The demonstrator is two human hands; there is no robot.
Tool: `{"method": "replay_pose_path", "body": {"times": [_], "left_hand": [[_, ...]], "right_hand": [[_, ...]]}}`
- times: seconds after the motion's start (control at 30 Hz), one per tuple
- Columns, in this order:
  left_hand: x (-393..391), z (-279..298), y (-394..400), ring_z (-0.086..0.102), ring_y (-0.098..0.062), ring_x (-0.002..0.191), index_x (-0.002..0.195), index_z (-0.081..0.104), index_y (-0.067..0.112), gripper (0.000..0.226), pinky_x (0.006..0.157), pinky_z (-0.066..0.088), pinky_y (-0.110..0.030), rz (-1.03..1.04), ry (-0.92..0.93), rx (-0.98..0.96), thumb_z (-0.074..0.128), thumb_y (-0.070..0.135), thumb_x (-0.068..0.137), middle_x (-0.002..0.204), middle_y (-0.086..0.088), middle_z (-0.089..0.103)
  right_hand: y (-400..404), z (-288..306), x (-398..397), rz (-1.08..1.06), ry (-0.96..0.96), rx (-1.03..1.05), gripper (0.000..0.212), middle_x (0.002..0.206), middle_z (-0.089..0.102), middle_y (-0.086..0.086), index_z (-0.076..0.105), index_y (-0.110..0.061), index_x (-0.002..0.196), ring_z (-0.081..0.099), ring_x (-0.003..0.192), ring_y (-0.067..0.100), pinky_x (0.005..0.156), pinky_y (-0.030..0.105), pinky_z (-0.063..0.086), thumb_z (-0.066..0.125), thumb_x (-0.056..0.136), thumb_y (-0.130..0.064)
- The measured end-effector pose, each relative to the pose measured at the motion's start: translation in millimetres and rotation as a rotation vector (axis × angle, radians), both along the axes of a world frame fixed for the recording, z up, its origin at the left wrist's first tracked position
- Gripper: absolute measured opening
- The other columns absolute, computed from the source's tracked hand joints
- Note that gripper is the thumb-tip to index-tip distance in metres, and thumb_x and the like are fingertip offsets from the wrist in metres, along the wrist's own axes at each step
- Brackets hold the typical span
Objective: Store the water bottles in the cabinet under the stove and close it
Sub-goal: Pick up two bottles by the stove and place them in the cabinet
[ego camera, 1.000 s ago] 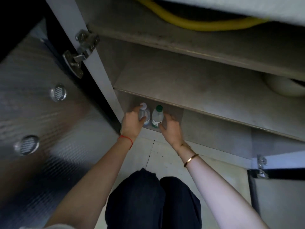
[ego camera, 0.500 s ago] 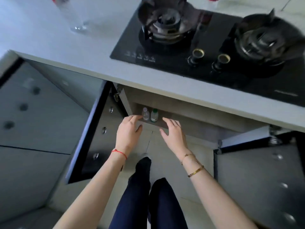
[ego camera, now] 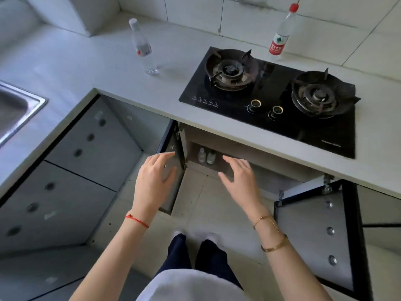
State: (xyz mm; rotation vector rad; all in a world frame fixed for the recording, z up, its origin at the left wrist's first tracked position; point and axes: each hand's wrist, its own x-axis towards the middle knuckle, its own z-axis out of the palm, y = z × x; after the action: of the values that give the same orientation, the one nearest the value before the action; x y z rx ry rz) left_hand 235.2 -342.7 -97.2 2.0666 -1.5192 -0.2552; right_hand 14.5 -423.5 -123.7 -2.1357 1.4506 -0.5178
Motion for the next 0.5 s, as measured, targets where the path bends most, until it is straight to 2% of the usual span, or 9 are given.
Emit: {"method": "replay_pose_path", "body": {"times": [0.13,0.27,0.37,0.5], "left_hand": [[22.9,20.6,22.5,0.058,-0.018,0.113,0.122,0.063,0.018,0.035,0.093,0.041,-0.024,0.060,0.011,-0.017,0.067,0.016,0.087,0.118,0.002,0.067],[46.9,34.1,37.5,0.057,-0.017,0.116,0.124,0.062,0.019,0.038,0.097,0.041,-0.025,0.093,0.015,-0.022,0.067,0.015,0.087,0.120,0.001,0.066],[65.3,39.3,40.4,0.056,-0.017,0.118,0.126,0.060,0.019,0.040,0.098,0.041,-0.025,0.089,0.012,-0.029,0.066,0.015,0.087,0.121,0.001,0.065],[87.1,45.8,37.3,0.055,-0.014,0.119,0.127,0.059,0.021,0.039,0.097,0.038,-0.020,0.079,0.020,-0.043,0.065,0.017,0.089,0.123,0.003,0.064]], "right_hand": [[6.1,22.0,19.5,0.013,-0.018,-0.040,0.046,0.126,0.060,0.000,0.054,-0.016,0.134,0.047,0.123,0.015,0.105,0.026,0.037,0.064,0.090,-0.026],[10.2,32.5,40.7,0.004,-0.033,-0.051,0.046,0.127,0.061,-0.001,0.054,-0.015,0.133,0.046,0.124,0.015,0.106,0.031,0.041,0.065,0.090,-0.026],[11.0,36.4,56.3,-0.008,-0.034,-0.074,0.045,0.127,0.060,-0.001,0.054,-0.015,0.133,0.046,0.125,0.015,0.105,0.028,0.039,0.064,0.090,-0.025],[12.0,39.8,74.1,-0.045,-0.044,-0.094,0.045,0.128,0.060,-0.002,0.054,-0.015,0.133,0.046,0.126,0.015,0.107,0.030,0.040,0.063,0.091,-0.026]]}}
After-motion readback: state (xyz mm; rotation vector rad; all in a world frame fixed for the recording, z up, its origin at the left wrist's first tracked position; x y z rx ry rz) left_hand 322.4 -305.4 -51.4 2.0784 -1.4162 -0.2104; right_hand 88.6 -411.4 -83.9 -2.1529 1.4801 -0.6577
